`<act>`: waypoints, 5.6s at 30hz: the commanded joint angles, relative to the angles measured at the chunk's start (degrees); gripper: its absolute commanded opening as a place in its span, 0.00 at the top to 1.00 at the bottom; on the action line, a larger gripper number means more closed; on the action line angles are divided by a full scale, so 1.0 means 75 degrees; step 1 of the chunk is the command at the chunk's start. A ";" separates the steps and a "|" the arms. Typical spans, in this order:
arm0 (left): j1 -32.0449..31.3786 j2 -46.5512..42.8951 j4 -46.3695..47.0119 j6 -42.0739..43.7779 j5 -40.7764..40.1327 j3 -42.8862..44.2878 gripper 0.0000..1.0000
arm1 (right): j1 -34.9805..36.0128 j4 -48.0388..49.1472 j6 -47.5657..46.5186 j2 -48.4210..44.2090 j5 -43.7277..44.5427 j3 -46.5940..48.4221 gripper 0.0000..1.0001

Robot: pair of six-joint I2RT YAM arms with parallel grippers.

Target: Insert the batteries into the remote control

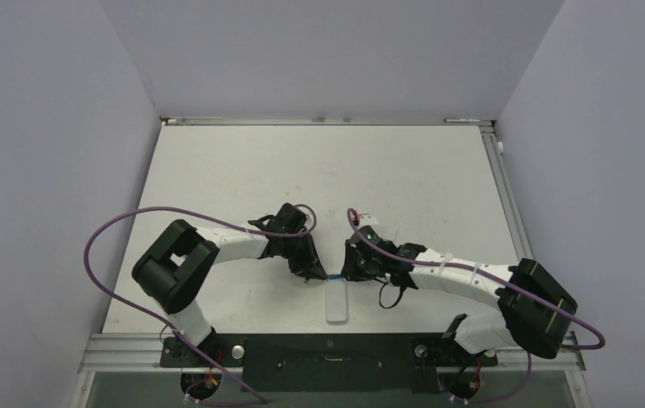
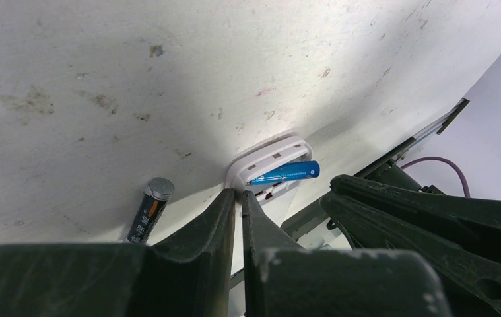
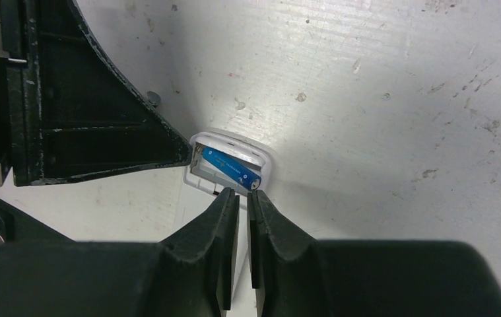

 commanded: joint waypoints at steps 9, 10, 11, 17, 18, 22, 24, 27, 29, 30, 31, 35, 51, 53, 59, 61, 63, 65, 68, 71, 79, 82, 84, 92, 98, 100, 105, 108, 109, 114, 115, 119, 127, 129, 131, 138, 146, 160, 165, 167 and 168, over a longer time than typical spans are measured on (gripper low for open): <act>-0.0038 -0.0290 0.0293 -0.0054 0.0022 -0.0059 0.96 | -0.0032 0.0150 0.0136 0.0236 0.0225 0.0389 0.90; -0.0037 -0.0297 0.0297 -0.0060 0.0021 -0.0070 0.96 | -0.0031 0.0145 0.0139 0.0237 0.0226 0.0389 0.91; -0.0038 -0.0307 0.0296 -0.0064 0.0025 -0.0071 0.96 | -0.0031 0.0153 0.0133 0.0250 0.0226 0.0389 0.91; -0.0032 -0.0320 0.0295 -0.0066 0.0033 -0.0071 0.96 | -0.0033 0.0183 0.0133 0.0328 0.0226 0.0412 0.91; -0.0038 -0.0320 0.0295 -0.0066 0.0032 -0.0071 0.96 | -0.0027 0.0187 0.0133 0.0336 0.0226 0.0406 0.91; -0.0035 -0.0314 0.0309 -0.0066 0.0032 -0.0083 0.96 | -0.0033 0.0194 0.0144 0.0387 0.0226 0.0409 0.91; -0.0038 -0.0315 0.0319 -0.0066 0.0045 -0.0083 0.96 | -0.0033 0.0202 0.0157 0.0399 0.0226 0.0412 0.91; -0.0037 -0.0311 0.0345 -0.0077 0.0056 -0.0087 0.96 | -0.0032 0.0207 0.0156 0.0410 0.0214 0.0435 0.91; -0.0038 -0.0294 0.0354 -0.0074 0.0056 -0.0083 0.96 | -0.0030 0.0204 0.0156 0.0431 0.0214 0.0446 0.91; -0.0037 -0.0291 0.0364 -0.0074 0.0066 -0.0083 0.96 | -0.0032 0.0212 0.0156 0.0442 0.0214 0.0447 0.91; -0.0038 -0.0289 0.0366 -0.0076 0.0067 -0.0083 0.96 | -0.0033 0.0221 0.0156 0.0453 0.0205 0.0447 0.91; -0.0038 -0.0287 0.0381 -0.0066 0.0079 -0.0094 0.96 | -0.0032 0.0225 0.0145 0.0526 0.0180 0.0479 0.91; -0.0037 -0.0268 0.0389 -0.0072 0.0104 -0.0060 0.96 | -0.0021 0.0273 0.0017 0.0739 -0.0004 0.0611 0.91; -0.0037 -0.0270 0.0389 -0.0078 0.0105 -0.0071 0.97 | -0.0027 0.0294 -0.0001 0.0774 -0.0068 0.0600 0.91; -0.0035 -0.0282 0.0399 -0.0089 0.0103 -0.0049 0.96 | 0.0009 0.0363 -0.0043 0.0869 -0.0252 0.0589 0.91; -0.0037 -0.0289 0.0378 -0.0089 0.0103 -0.0030 0.96 | 0.0028 0.0358 -0.0054 0.0882 -0.0281 0.0589 0.91; -0.0038 -0.0291 0.0386 -0.0089 0.0102 -0.0025 0.96 | 0.0052 0.0371 -0.0077 0.0909 -0.0312 0.0599 0.91; -0.0038 -0.0292 0.0380 -0.0089 0.0102 -0.0035 0.97 | 0.0077 0.0362 -0.0117 0.0956 -0.0362 0.0631 0.91; -0.0031 -0.0292 0.0377 -0.0089 0.0102 -0.0036 0.96 | 0.0128 0.0291 -0.0165 0.1055 -0.0371 0.0708 0.91; -0.0038 -0.0302 0.0378 -0.0089 0.0097 -0.0036 0.96 | 0.0180 0.0208 -0.0205 0.1148 -0.0346 0.0787 0.91; -0.0031 -0.0290 0.0408 -0.0078 0.0127 -0.0036 0.97 | 0.0405 -0.0205 -0.0397 0.1546 -0.0193 0.1168 0.91; -0.0027 -0.0279 0.0413 -0.0055 0.0154 -0.0019 0.97 | 0.0507 -0.0365 -0.0483 0.1704 -0.0142 0.1302 0.91; -0.0027 -0.0277 0.0414 -0.0043 0.0164 -0.0013 0.97 | 0.0581 -0.0487 -0.0529 0.1817 -0.0117 0.1404 0.91; -0.0005 -0.0267 0.0437 -0.0008 0.0197 -0.0024 0.97 | 0.0888 -0.0947 -0.0721 0.2165 0.0120 0.1696 0.91; 0.0026 -0.0235 0.0512 -0.0007 0.0240 -0.0070 0.97 | 0.1040 -0.1273 -0.0821 0.2400 0.0447 0.1878 0.91; 0.0033 -0.0238 0.0519 -0.0007 0.0238 -0.0081 0.97 | 0.1087 -0.1362 -0.0828 0.2491 0.0575 0.1911 0.91; 0.0050 -0.0241 0.0552 -0.0007 0.0232 -0.0134 0.97 | 0.1230 -0.1609 -0.0914 0.2669 0.0788 0.1969 0.91; 0.0055 -0.0265 0.0582 -0.0019 0.0234 -0.0141 0.97 | 0.1285 -0.1713 -0.0933 0.2715 0.0895 0.1959 0.91; 0.0055 -0.0258 0.0588 -0.0019 0.0235 -0.0141 0.97 | 0.1297 -0.1751 -0.0944 0.2716 0.0948 0.1959 0.91; 0.0055 -0.0222 0.0609 -0.0031 0.0250 -0.0130 0.97 | 0.1386 -0.1953 -0.1031 0.2781 0.1280 0.2061 0.91; 0.0055 -0.0230 0.0601 -0.0031 0.0249 -0.0124 0.97 | 0.1410 -0.1984 -0.1044 0.2803 0.1342 0.2089 0.91; 0.0058 -0.0260 0.0545 -0.0019 0.0224 -0.0100 0.97 | 0.1467 -0.2008 -0.1020 0.2809 0.1506 0.2134 0.91; 0.0056 -0.0309 0.0475 -0.0019 0.0179 -0.0096 0.97 | 0.1467 -0.2151 -0.0949 0.2375 0.1891 0.2601 0.91; 0.0055 -0.0335 0.0451 -0.0019 0.0162 -0.0086 0.97 | 0.1467 -0.2298 -0.0946 0.2243 0.2044 0.2825 0.91; 0.0055 -0.0354 0.0428 -0.0029 0.0151 -0.0083 0.97 | 0.1467 -0.2435 -0.0974 0.2082 0.2133 0.3007 0.91; 0.0033 -0.0457 0.0374 -0.0076 0.0126 -0.0140 0.96 | 0.1456 -0.2707 -0.0886 0.1302 0.2276 0.3151 0.80; -0.0026 -0.0737 0.0129 -0.0090 0.0021 -0.0077 0.78 | 0.1409 -0.2745 -0.0595 0.0598 0.2248 0.2108 0.77; -0.0516 -0.1000 -0.0225 -0.0274 -0.0545 -0.0413 0.86 | 0.1427 -0.2594 -0.0101 -0.0387 0.1861 0.0560 0.86; -0.0651 -0.0978 -0.0401 -0.0289 -0.0973 -0.0482 1.00 | 0.1443 -0.2401 0.0050 -0.0592 0.1583 0.0115 0.91; -0.0690 -0.0937 -0.0423 -0.0300 -0.1020 -0.0496 1.00 | 0.1476 -0.2340 0.0117 -0.0648 0.1500 -0.0005 0.91; -0.0713 -0.0919 -0.0439 -0.0300 -0.1073 -0.0487 1.00 | 0.1488 -0.2305 0.0145 -0.0675 0.1457 -0.0072 0.91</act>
